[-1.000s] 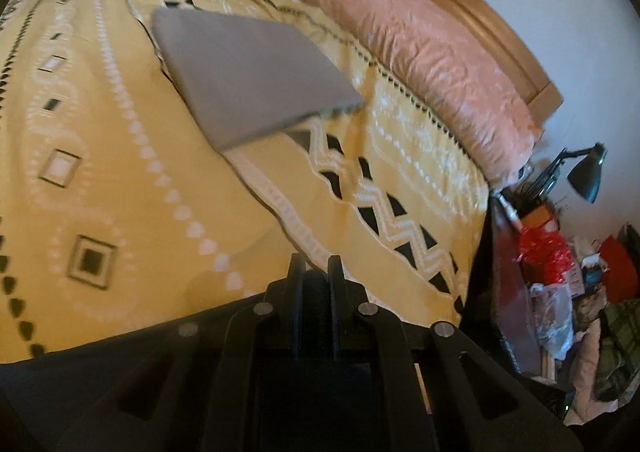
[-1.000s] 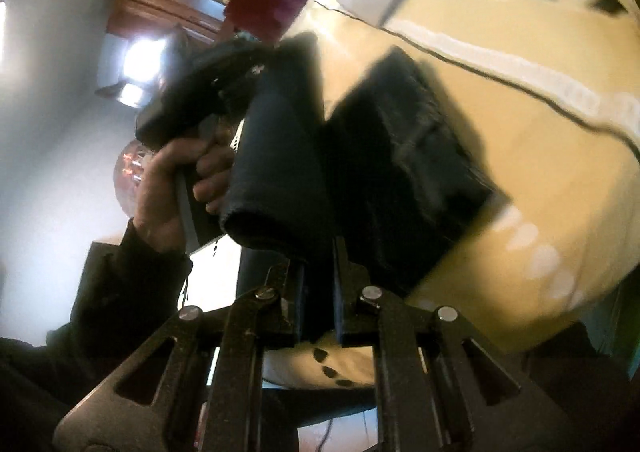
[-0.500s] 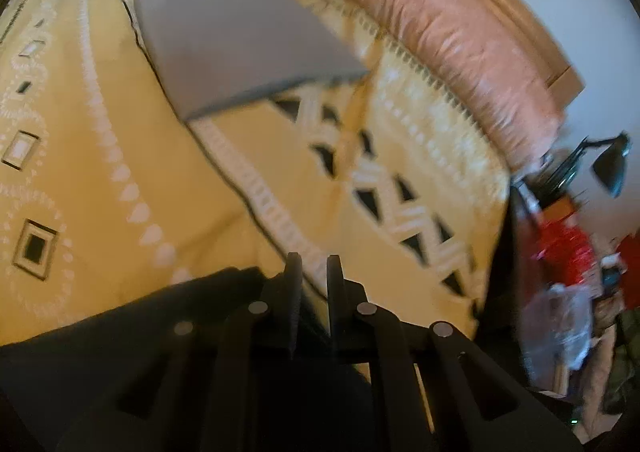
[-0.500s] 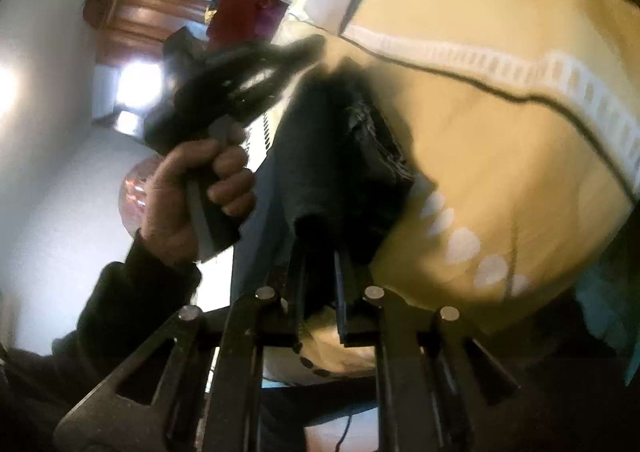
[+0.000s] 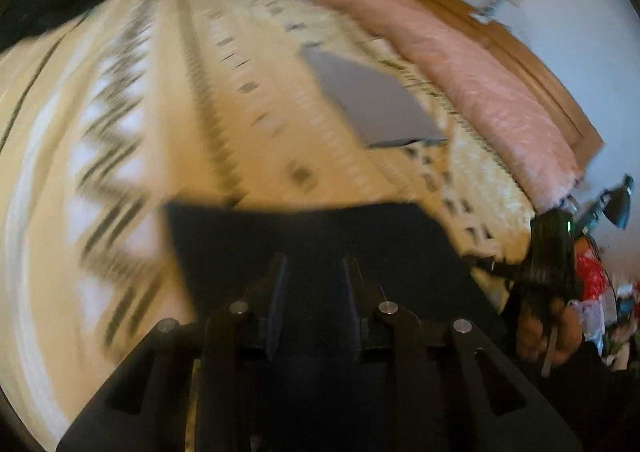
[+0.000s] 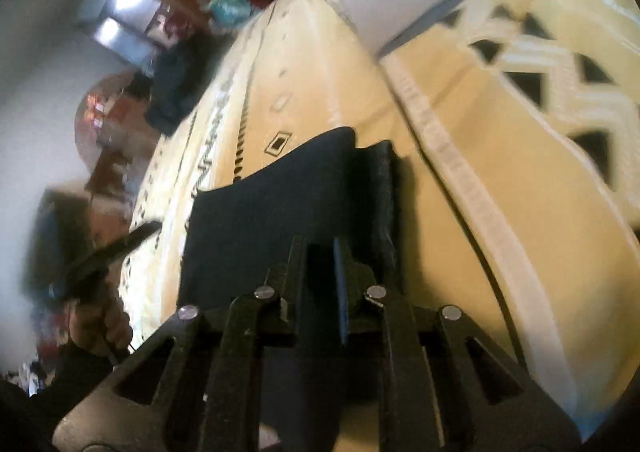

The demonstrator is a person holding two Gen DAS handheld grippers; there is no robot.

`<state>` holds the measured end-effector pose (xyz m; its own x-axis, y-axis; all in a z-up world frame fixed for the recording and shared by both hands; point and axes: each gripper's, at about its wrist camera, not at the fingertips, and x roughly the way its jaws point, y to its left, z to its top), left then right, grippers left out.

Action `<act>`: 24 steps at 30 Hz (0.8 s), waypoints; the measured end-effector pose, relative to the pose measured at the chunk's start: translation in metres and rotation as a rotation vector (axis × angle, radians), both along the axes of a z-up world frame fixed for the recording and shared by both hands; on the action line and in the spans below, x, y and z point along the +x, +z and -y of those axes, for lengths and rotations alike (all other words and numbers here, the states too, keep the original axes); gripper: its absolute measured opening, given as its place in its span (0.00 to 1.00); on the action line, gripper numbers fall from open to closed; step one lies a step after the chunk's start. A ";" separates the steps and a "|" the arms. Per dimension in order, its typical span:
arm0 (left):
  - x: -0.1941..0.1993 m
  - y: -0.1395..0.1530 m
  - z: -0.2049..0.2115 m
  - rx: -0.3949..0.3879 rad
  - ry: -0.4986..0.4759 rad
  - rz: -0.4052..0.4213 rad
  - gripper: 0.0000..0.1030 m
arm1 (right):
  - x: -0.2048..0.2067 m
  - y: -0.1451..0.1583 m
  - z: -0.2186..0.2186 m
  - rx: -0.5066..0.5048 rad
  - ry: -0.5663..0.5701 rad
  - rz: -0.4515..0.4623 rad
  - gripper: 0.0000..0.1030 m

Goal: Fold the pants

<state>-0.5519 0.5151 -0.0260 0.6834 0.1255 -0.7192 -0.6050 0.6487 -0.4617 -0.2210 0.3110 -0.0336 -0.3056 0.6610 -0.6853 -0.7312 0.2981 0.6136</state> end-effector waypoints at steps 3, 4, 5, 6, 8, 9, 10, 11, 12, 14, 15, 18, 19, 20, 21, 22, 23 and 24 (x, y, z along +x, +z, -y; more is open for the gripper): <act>-0.036 -0.020 0.002 -0.054 0.070 0.005 0.25 | 0.004 -0.008 -0.016 -0.049 0.023 0.020 0.15; -0.042 -0.026 0.005 -0.064 0.084 0.009 0.25 | 0.006 -0.009 -0.018 -0.059 0.030 0.011 0.15; -0.046 -0.031 0.006 -0.075 0.095 0.013 0.25 | 0.009 -0.012 -0.019 -0.065 0.038 -0.014 0.15; -0.049 -0.038 0.006 -0.092 0.103 0.020 0.25 | 0.011 -0.015 -0.016 -0.063 0.039 -0.040 0.14; -0.048 -0.045 0.008 -0.100 0.102 0.018 0.25 | 0.015 -0.017 -0.008 -0.061 0.035 -0.059 0.00; -0.047 -0.047 0.009 -0.100 0.098 0.016 0.25 | 0.016 -0.014 -0.002 -0.049 0.026 -0.048 0.00; -0.046 -0.048 0.011 -0.099 0.090 0.019 0.25 | 0.017 -0.007 0.004 -0.031 0.016 -0.032 0.00; -0.044 -0.047 0.012 -0.095 0.084 0.024 0.25 | 0.020 0.001 0.012 -0.007 -0.004 -0.021 0.00; -0.044 -0.046 0.013 -0.091 0.076 0.033 0.25 | 0.024 0.005 0.017 0.007 -0.024 -0.028 0.00; -0.041 -0.046 0.013 -0.090 0.073 0.035 0.25 | 0.030 0.009 0.022 0.018 -0.051 -0.015 0.00; -0.041 -0.047 0.012 -0.090 0.077 0.030 0.25 | 0.032 0.006 0.021 0.019 -0.045 -0.034 0.02; -0.042 -0.046 0.012 -0.095 0.095 0.033 0.25 | 0.027 0.000 0.008 -0.005 -0.031 -0.027 0.54; -0.043 -0.046 0.012 -0.095 0.101 0.037 0.25 | 0.023 0.000 0.003 -0.002 -0.016 -0.021 0.66; -0.044 -0.047 0.012 -0.095 0.105 0.038 0.25 | 0.018 -0.002 -0.002 -0.011 0.005 -0.010 0.64; -0.045 -0.047 0.012 -0.096 0.108 0.035 0.25 | 0.014 -0.003 -0.007 -0.016 0.023 -0.006 0.61; -0.046 -0.049 0.011 -0.100 0.112 0.030 0.25 | 0.011 -0.003 -0.011 -0.017 0.039 -0.002 0.58; -0.046 -0.051 0.011 -0.103 0.115 0.024 0.25 | 0.008 -0.002 -0.014 -0.022 0.045 0.020 0.51; -0.046 -0.053 0.011 -0.105 0.116 0.021 0.25 | 0.006 -0.003 -0.018 -0.030 0.052 0.044 0.45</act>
<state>-0.5980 0.5039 -0.0786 0.6834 0.1292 -0.7185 -0.6626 0.5228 -0.5362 -0.2149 0.3294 -0.0363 -0.3083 0.6236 -0.7184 -0.7723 0.2768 0.5717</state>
